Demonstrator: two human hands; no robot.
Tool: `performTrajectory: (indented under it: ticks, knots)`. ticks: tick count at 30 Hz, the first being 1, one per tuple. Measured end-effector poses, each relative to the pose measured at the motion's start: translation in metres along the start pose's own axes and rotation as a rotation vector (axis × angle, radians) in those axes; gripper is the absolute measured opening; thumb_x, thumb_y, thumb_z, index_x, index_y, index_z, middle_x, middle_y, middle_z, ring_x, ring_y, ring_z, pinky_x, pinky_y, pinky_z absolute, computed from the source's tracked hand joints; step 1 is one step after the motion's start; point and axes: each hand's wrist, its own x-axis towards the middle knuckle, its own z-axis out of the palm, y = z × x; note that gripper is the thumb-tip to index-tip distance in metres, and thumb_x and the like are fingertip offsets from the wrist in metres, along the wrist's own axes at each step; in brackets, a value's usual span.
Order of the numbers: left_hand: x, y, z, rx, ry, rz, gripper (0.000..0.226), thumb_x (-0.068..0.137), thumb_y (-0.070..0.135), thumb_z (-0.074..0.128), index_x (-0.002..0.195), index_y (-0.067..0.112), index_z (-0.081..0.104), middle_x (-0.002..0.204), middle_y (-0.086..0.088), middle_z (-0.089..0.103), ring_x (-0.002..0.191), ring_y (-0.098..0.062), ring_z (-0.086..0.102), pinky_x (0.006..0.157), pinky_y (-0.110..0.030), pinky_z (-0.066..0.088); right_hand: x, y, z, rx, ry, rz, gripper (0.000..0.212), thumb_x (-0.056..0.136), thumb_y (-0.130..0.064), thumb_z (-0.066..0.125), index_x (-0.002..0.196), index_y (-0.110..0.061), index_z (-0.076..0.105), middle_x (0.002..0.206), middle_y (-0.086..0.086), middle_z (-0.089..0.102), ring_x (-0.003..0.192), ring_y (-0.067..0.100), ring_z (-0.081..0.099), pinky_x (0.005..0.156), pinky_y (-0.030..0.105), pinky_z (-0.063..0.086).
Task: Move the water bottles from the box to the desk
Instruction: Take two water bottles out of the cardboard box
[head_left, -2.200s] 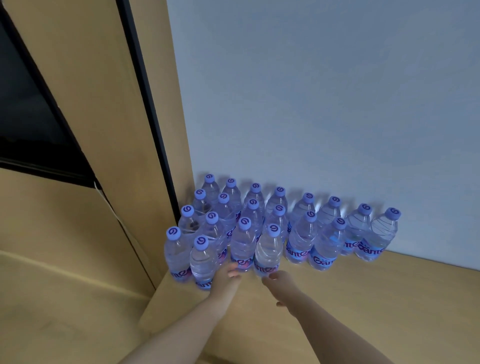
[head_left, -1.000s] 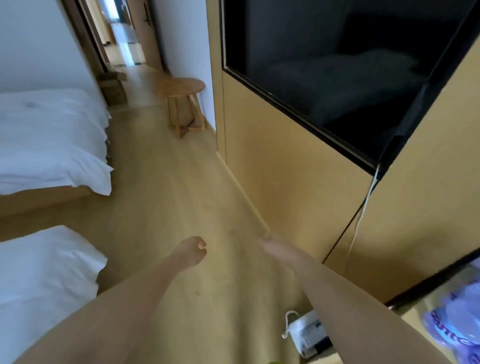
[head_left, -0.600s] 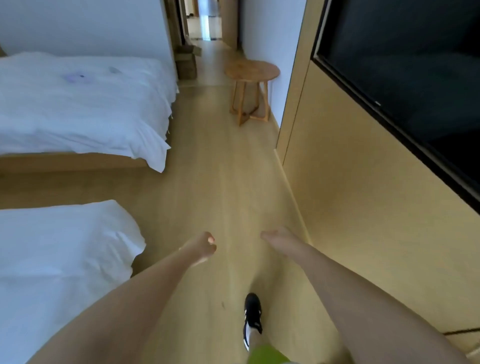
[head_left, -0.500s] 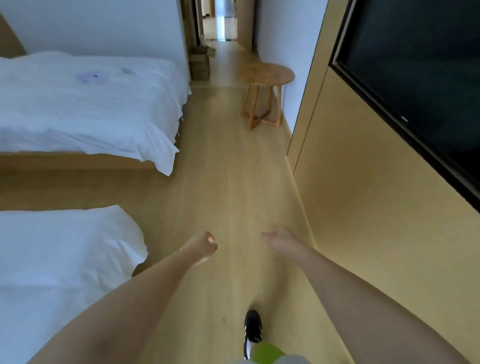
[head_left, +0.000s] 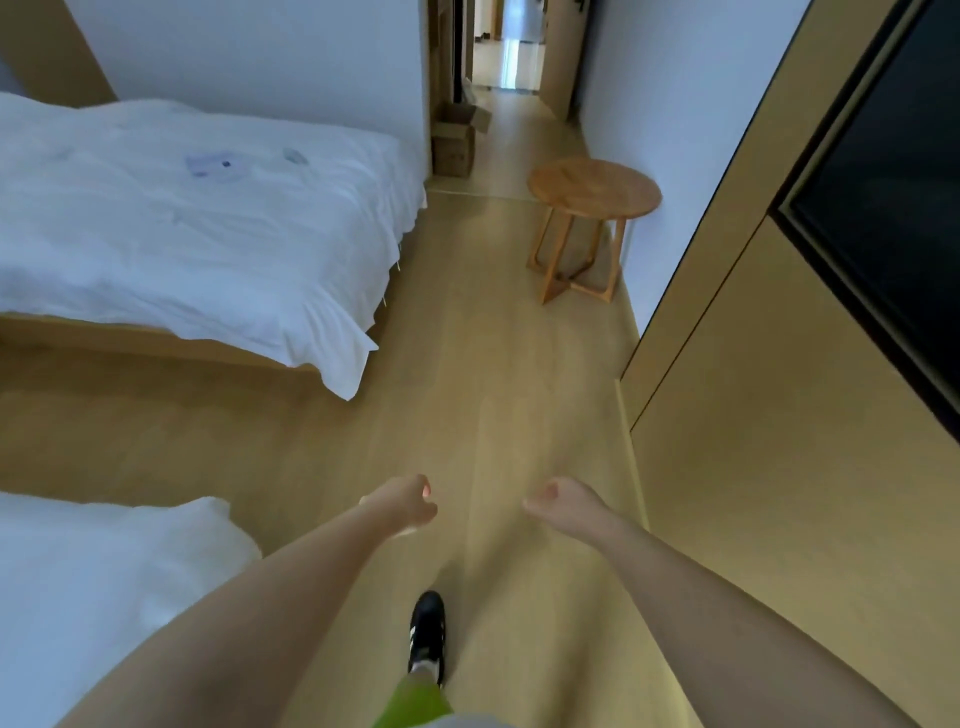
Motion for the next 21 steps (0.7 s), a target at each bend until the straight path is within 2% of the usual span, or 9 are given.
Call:
performTrajectory:
  ticks: [7, 14, 18, 21]
  knots:
    - [0.154, 0.007, -0.102, -0.047, 0.007, 0.026, 0.04, 0.094, 0.027, 0.045, 0.132, 0.016, 0.049, 0.134, -0.005, 0.052, 0.119, -0.022, 0.052, 0.099, -0.034, 0.045, 0.145, -0.066, -0.071, -0.026, 0.025, 0.022, 0.06, 0.095, -0.04, 0.056, 0.142, -0.005, 0.043, 0.143, 0.012, 0.048, 0.131, 0.026, 0.046, 0.104, 0.03, 0.037]
    - [0.285, 0.031, -0.21, -0.069, -0.027, 0.056, 0.039, 0.094, 0.023, 0.046, 0.13, 0.011, 0.051, 0.131, -0.008, 0.053, 0.118, -0.022, 0.053, 0.099, -0.032, 0.045, 0.267, -0.149, -0.153, -0.028, 0.035, 0.036, 0.054, 0.095, -0.035, 0.056, 0.136, -0.002, 0.049, 0.137, 0.013, 0.054, 0.126, 0.027, 0.051, 0.098, 0.028, 0.04]
    - [0.359, 0.056, -0.247, -0.068, -0.048, 0.045, 0.037, 0.093, 0.021, 0.046, 0.129, 0.011, 0.052, 0.128, -0.008, 0.056, 0.116, -0.023, 0.054, 0.098, -0.033, 0.046, 0.339, -0.17, -0.191, -0.009, 0.046, 0.042, 0.042, 0.093, -0.032, 0.057, 0.122, -0.001, 0.059, 0.125, 0.015, 0.062, 0.115, 0.029, 0.058, 0.092, 0.03, 0.044]
    - [0.421, 0.077, -0.272, -0.046, -0.061, 0.036, 0.036, 0.093, 0.021, 0.044, 0.126, 0.009, 0.054, 0.126, -0.01, 0.057, 0.115, -0.025, 0.055, 0.095, -0.033, 0.046, 0.4, -0.178, -0.225, 0.005, 0.003, 0.058, 0.053, 0.094, -0.033, 0.057, 0.135, 0.0, 0.049, 0.134, 0.013, 0.054, 0.123, 0.027, 0.052, 0.095, 0.028, 0.041]
